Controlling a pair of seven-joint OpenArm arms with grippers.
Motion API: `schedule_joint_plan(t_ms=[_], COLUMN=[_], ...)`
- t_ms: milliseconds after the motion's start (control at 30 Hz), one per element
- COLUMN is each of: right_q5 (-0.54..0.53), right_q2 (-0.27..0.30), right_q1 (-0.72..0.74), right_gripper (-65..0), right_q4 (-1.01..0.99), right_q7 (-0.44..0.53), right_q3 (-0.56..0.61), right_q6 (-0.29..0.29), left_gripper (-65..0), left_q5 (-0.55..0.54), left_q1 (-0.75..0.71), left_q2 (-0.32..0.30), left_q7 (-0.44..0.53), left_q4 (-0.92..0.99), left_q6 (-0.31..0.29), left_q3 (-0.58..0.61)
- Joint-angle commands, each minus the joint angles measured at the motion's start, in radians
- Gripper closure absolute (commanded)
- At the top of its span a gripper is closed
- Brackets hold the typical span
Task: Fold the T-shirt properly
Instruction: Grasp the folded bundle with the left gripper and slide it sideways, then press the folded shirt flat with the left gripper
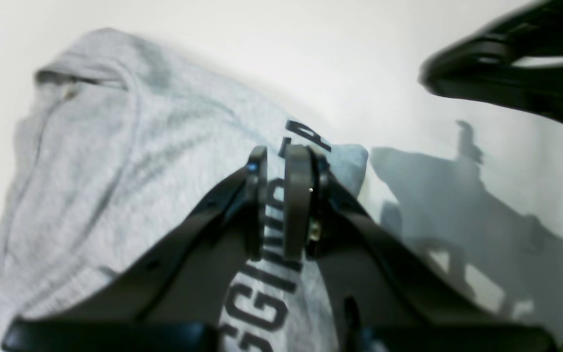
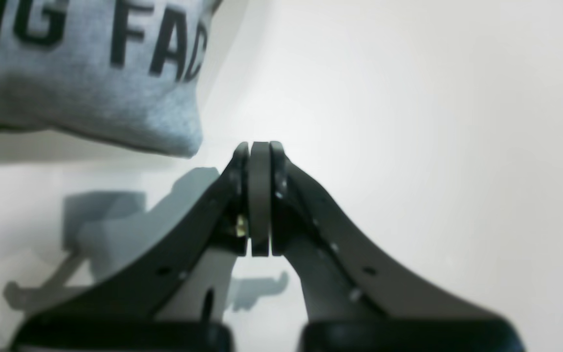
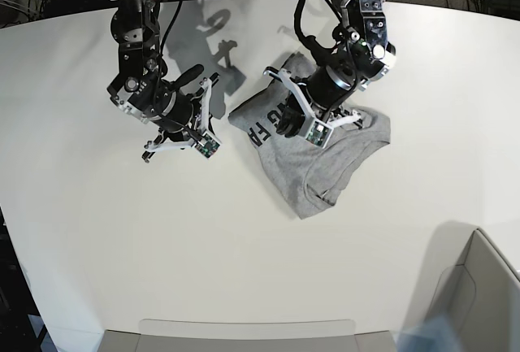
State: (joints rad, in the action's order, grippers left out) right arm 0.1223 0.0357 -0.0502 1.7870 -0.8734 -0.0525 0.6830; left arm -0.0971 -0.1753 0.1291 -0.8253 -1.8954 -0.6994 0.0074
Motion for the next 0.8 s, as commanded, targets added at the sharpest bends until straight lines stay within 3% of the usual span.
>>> schedule_joint_plan(t_ms=[0, 167, 267, 567, 767], right_q5=[-0.009, -0.011, -0.011, -0.014, -0.017], right_q2=[0.007, 0.002, -0.02, -0.059, -0.076], right_q1=[0.029, 0.092, 0.106, 0.097, 0.068], right_gripper=[0.0, 0.0, 0.0, 0.0, 0.0], right_q4=[-0.013, -0.198, -0.264, -0.312, -0.243], right_q7=[0.016, 0.024, 0.026, 0.026, 0.026], right_q3=[0.0, 0.036, 0.084, 0.3, 0.22], right_q6=[0.015, 0.015, 0.015, 0.015, 0.015], left_gripper=[-6.2, -6.2, -6.2, -6.2, -6.1], left_q5=[0.001, 0.001, 0.001, -0.002, -0.008], left_q1=[-0.005, -0.02, -0.022, -0.013, -0.02], left_q2=[0.001, -0.007, -0.055, -0.125, -0.131], left_q7=[0.017, 0.016, 0.016, 0.005, 0.017], left_q4=[0.007, 0.148, 0.191, 0.184, 0.05], left_q6=[0.001, 0.001, 0.001, 0.001, 0.001], left_q3=[0.022, 0.042, 0.009, -0.246, -0.292])
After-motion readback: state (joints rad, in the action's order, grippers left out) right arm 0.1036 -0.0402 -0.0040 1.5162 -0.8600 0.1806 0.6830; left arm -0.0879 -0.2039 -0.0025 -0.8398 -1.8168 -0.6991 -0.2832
